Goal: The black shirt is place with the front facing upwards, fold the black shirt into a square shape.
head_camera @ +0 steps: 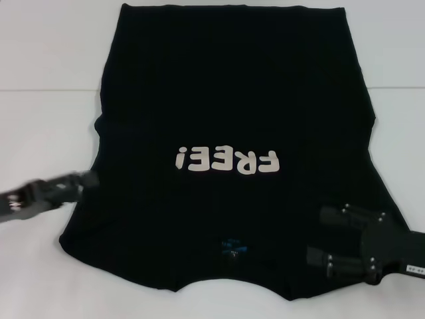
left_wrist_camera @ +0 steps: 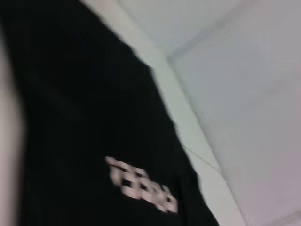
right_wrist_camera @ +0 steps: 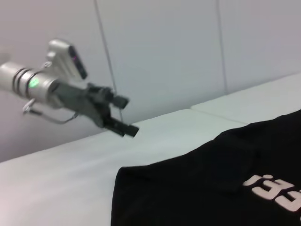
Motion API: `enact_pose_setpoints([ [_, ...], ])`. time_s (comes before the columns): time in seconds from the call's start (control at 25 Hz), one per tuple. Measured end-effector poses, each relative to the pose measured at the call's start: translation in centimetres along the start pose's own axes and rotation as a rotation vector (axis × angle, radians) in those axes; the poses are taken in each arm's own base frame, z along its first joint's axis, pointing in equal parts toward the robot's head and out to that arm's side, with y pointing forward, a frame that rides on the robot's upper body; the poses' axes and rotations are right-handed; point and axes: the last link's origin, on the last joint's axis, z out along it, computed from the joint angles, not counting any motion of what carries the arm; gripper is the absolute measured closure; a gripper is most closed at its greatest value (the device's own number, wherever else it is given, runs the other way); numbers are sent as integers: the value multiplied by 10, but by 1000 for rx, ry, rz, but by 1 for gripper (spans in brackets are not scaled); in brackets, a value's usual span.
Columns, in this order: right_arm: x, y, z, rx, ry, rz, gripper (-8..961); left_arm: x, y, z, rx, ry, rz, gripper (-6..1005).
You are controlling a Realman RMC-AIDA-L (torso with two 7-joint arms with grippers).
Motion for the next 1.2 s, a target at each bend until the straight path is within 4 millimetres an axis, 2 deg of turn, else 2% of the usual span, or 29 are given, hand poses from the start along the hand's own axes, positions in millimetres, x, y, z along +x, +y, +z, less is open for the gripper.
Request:
enact_pose_setpoints([
  [0.16,9,1,0,15,19,-25,92,9,-20,-17,153,-13,-221,68],
  [0.28,12,1,0,29,29,-28,92,7,-29,-21,244,-61,-305,69],
  [1.2,11,0,3,29,30,-26,94,4,-33,-11,312,-140,-286,77],
])
